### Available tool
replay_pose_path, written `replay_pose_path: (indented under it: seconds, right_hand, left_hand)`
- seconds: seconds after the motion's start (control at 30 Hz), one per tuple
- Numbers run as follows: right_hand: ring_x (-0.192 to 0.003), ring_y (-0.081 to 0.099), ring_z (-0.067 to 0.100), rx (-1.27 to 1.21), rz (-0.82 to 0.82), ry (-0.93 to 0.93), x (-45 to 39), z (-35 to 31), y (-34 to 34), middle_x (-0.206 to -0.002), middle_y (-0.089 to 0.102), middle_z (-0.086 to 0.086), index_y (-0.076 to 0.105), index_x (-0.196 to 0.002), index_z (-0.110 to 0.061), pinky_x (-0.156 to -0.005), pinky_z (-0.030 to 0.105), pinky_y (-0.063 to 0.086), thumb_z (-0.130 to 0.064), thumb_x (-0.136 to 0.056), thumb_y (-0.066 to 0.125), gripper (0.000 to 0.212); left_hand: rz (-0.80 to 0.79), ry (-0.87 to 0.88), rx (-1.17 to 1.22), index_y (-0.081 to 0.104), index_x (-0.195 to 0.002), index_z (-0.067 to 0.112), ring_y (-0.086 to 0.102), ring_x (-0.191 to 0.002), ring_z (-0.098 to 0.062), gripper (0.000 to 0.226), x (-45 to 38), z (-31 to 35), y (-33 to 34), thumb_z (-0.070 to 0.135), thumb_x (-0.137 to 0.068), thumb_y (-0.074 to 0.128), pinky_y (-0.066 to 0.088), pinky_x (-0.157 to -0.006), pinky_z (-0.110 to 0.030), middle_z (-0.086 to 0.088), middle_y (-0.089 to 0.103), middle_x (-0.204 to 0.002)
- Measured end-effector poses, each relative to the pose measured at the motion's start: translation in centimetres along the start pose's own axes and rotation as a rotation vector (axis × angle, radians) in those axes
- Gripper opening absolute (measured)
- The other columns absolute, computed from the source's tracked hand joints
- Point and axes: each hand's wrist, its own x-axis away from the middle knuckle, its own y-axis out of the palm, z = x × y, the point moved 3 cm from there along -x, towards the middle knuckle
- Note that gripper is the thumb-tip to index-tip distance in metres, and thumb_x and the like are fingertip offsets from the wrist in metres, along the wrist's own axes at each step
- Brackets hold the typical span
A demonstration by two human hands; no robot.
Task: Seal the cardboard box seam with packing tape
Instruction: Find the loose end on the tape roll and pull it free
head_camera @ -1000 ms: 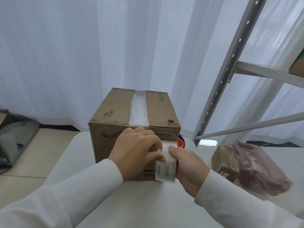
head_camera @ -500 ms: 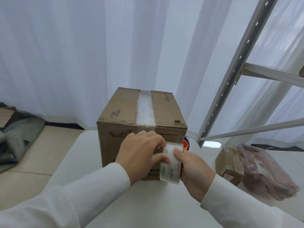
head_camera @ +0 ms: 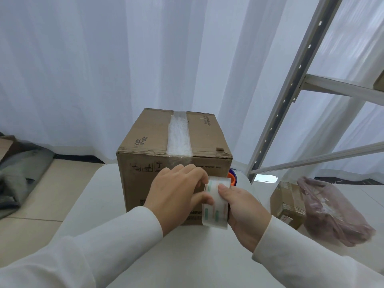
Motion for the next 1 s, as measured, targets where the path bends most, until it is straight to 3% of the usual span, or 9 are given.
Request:
replay_pose_path:
  seconds: [0.1, 0.27, 0.4, 0.5, 0.63, 0.77, 0.87, 1.0]
  right_hand:
    - [-0.105, 0.058, 0.033, 0.029, -0.005, 0.002, -0.01, 0.16, -0.07, -0.118, 0.059, 0.015, 0.041, -0.134, -0.013, -0.087, 0.043, 0.048, -0.029, -0.097, 0.041, 0.040]
    - [-0.101, 0.060, 0.033, 0.017, -0.024, 0.040, 0.19, 0.64, -0.20, -0.116, 0.061, 0.016, 0.042, -0.133, -0.014, -0.080, 0.041, 0.050, -0.028, -0.097, 0.040, 0.039]
    - [-0.097, 0.060, 0.030, 0.024, -0.017, 0.027, 0.35, 0.37, -0.42, -0.115, 0.061, 0.015, 0.042, -0.133, -0.012, -0.067, 0.034, 0.050, -0.027, -0.097, 0.040, 0.039]
    - [-0.092, 0.061, 0.030, -0.036, -0.031, 0.047, 0.29, 0.23, -0.53, -0.115, 0.061, 0.016, 0.042, -0.133, -0.012, -0.063, 0.033, 0.049, -0.025, -0.097, 0.041, 0.039]
    - [-0.100, 0.059, 0.032, 0.011, -0.027, 0.062, 0.15, 0.62, -0.27, -0.117, 0.060, 0.015, 0.040, -0.135, -0.014, -0.071, 0.036, 0.050, -0.029, -0.097, 0.040, 0.041]
    - [-0.097, 0.060, 0.031, 0.003, -0.045, 0.064, 0.17, 0.64, -0.17, -0.113, 0.061, 0.015, 0.041, -0.133, -0.013, -0.067, 0.035, 0.049, -0.028, -0.097, 0.038, 0.039]
    - [-0.104, 0.058, 0.033, -0.014, -0.039, 0.038, -0.07, 0.38, -0.37, -0.119, 0.060, 0.016, 0.039, -0.135, -0.013, -0.076, 0.038, 0.050, -0.027, -0.097, 0.040, 0.041]
    - [-0.101, 0.059, 0.032, -0.046, -0.038, 0.058, -0.18, 0.31, -0.43, -0.119, 0.060, 0.015, 0.038, -0.136, -0.014, -0.071, 0.037, 0.050, -0.026, -0.096, 0.042, 0.042]
  left_hand:
    - [0.001, 0.004, 0.010, 0.054, -0.102, 0.032, 0.042, -0.080, -0.007, 0.040, 0.04, -0.16, 0.03, 0.062, -0.076, 0.049, 0.026, -0.065, -0.021, 0.016, 0.054, -0.094]
    - [-0.024, 0.039, 0.010, 0.055, -0.095, 0.031, 0.042, -0.077, -0.007, 0.036, 0.00, 0.07, 0.34, 0.061, -0.076, 0.049, 0.024, -0.066, -0.012, 0.014, 0.057, -0.091]
    - [-0.045, 0.078, 0.002, 0.053, -0.082, 0.028, 0.041, -0.075, -0.008, 0.037, 0.10, 0.36, 0.59, 0.062, -0.079, 0.039, 0.024, -0.065, -0.013, 0.013, 0.057, -0.088]
    - [-0.037, 0.061, -0.012, 0.050, -0.090, 0.029, 0.044, -0.080, -0.007, 0.038, 0.14, 0.29, 0.61, 0.062, -0.080, 0.035, 0.028, -0.067, -0.020, 0.014, 0.054, -0.095]
    - [-0.042, 0.030, 0.002, 0.050, -0.109, 0.032, 0.041, -0.084, -0.005, 0.040, 0.31, -0.14, 0.68, 0.059, -0.081, 0.045, 0.029, -0.074, -0.022, 0.015, 0.052, -0.105]
    - [-0.029, 0.037, -0.005, 0.055, -0.098, 0.029, 0.039, -0.079, -0.007, 0.038, 0.34, -0.19, 0.68, 0.060, -0.079, 0.045, 0.024, -0.068, -0.023, 0.014, 0.055, -0.098]
    - [-0.029, 0.041, -0.017, 0.057, -0.086, 0.026, 0.040, -0.076, -0.009, 0.039, 0.42, 0.15, 0.73, 0.061, -0.080, 0.040, 0.024, -0.065, -0.024, 0.011, 0.058, -0.093]
    - [0.035, 0.021, -0.018, 0.054, -0.095, 0.029, 0.046, -0.081, -0.008, 0.038, 0.40, 0.06, 0.41, 0.062, -0.079, 0.042, 0.029, -0.071, -0.023, 0.014, 0.054, -0.095]
